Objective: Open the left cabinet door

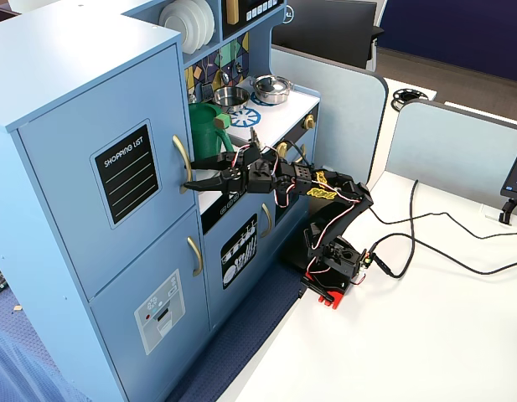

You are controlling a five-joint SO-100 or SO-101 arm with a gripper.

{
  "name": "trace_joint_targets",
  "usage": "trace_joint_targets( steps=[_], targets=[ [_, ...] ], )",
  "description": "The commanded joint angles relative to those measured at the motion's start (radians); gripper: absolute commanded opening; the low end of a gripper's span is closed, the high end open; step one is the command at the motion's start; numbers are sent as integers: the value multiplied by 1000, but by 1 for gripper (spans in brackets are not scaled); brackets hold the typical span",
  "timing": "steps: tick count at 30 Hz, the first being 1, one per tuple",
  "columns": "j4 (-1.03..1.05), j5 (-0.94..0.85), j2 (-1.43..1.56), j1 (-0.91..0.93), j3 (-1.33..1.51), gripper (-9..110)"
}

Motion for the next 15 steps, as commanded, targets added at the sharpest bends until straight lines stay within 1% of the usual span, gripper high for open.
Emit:
trace_joint_targets(
  steps=[1,4,10,12,15],
  targets=[
    [-54,8,-12,-12,-58,16],
    [-80,-21,-5,-49,-40,15],
    [-78,-210,86,-245,41,15],
    [-74,-247,120,-296,86,15],
    [-84,-270,158,-324,149,14]
  ],
)
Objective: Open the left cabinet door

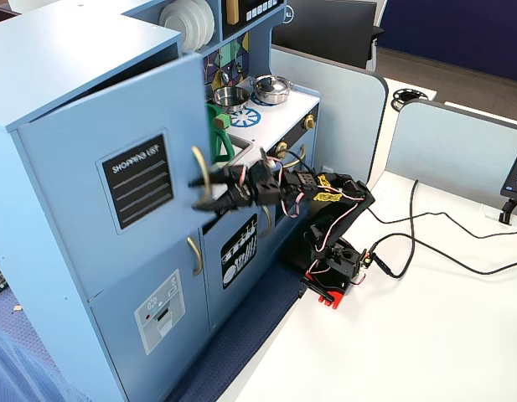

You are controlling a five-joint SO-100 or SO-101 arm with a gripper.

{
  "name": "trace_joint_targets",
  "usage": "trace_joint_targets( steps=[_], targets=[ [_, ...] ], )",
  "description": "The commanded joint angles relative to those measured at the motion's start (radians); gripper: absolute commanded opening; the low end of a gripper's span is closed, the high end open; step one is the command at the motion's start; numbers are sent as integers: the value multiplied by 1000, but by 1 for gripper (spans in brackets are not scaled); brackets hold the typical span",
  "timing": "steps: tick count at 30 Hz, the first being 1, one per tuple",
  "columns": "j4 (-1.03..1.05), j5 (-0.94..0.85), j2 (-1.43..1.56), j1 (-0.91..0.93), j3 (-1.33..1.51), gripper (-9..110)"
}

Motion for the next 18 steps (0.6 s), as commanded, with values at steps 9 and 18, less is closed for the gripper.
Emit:
trace_joint_targets(
  steps=[9,18],
  targets=[
    [-51,-60,212,0,123,13],
    [89,-23,451,167,193,12]
  ],
)
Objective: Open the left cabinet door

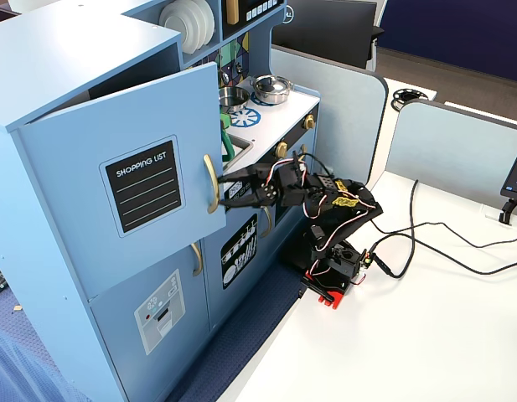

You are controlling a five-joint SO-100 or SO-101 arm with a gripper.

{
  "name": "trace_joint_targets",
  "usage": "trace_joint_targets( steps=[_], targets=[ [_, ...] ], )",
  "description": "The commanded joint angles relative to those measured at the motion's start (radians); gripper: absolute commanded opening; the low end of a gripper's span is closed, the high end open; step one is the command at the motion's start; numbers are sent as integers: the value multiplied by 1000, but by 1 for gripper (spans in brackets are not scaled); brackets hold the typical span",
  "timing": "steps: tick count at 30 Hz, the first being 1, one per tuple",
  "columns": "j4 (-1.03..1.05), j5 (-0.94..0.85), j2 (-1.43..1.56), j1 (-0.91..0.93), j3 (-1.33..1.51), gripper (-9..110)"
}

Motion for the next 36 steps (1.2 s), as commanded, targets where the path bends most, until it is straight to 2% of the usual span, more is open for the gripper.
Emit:
trace_joint_targets(
  steps=[1,9,17,21,36],
  targets=[
    [66,34,117,107,2,12],
    [164,109,172,282,-11,11],
    [109,123,5,348,-34,7],
    [57,101,-86,302,-34,0],
    [-78,-25,-164,-43,8,0]
  ],
)
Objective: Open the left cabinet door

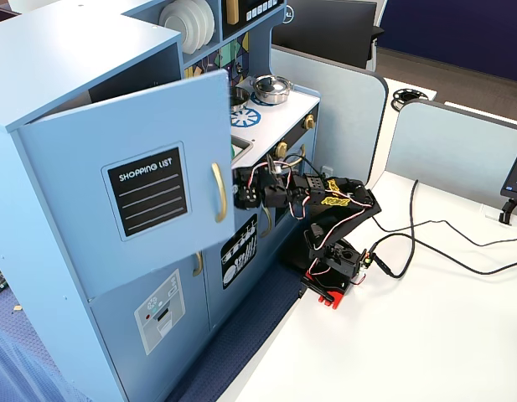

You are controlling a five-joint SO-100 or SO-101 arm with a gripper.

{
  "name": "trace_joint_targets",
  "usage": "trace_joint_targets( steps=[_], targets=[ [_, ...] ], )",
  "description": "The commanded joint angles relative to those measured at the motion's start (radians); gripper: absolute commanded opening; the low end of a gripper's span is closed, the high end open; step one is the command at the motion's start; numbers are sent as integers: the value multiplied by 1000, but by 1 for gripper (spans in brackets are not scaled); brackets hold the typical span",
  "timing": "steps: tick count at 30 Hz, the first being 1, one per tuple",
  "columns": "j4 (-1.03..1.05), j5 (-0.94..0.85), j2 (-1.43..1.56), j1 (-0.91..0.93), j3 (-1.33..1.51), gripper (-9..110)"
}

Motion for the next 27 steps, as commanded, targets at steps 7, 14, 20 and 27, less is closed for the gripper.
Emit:
trace_joint_targets(
  steps=[7,14,20,27],
  targets=[
    [-106,-58,20,-232,18,0],
    [-150,-81,2,-285,32,0],
    [25,34,137,106,117,0],
    [729,275,302,592,141,0]
  ],
)
